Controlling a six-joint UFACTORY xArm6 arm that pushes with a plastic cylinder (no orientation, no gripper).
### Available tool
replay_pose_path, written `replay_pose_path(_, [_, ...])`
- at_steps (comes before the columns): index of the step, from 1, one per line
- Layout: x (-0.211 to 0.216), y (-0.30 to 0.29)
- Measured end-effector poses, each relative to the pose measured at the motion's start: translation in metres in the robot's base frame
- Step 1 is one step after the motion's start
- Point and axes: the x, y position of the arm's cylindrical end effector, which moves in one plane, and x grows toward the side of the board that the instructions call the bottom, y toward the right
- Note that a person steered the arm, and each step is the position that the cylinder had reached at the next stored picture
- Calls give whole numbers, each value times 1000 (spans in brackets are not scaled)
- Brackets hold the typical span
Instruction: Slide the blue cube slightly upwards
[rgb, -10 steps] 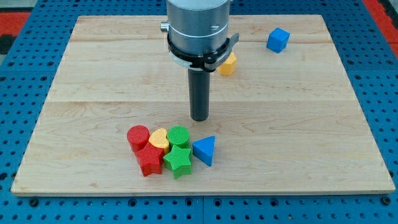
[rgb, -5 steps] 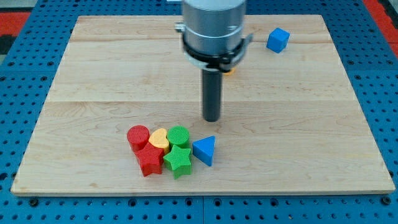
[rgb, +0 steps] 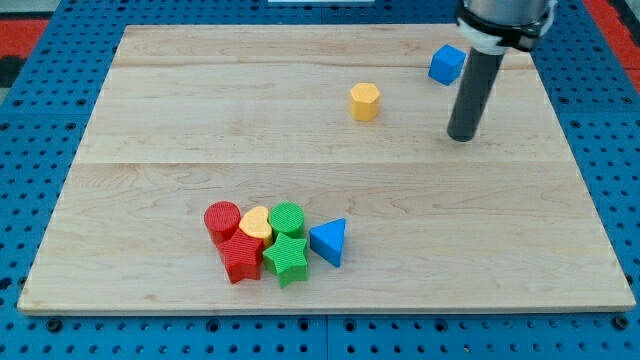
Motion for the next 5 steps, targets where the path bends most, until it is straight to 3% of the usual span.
replay_pose_path(1, [-4, 63])
replay_pose_path(5, [-104, 106])
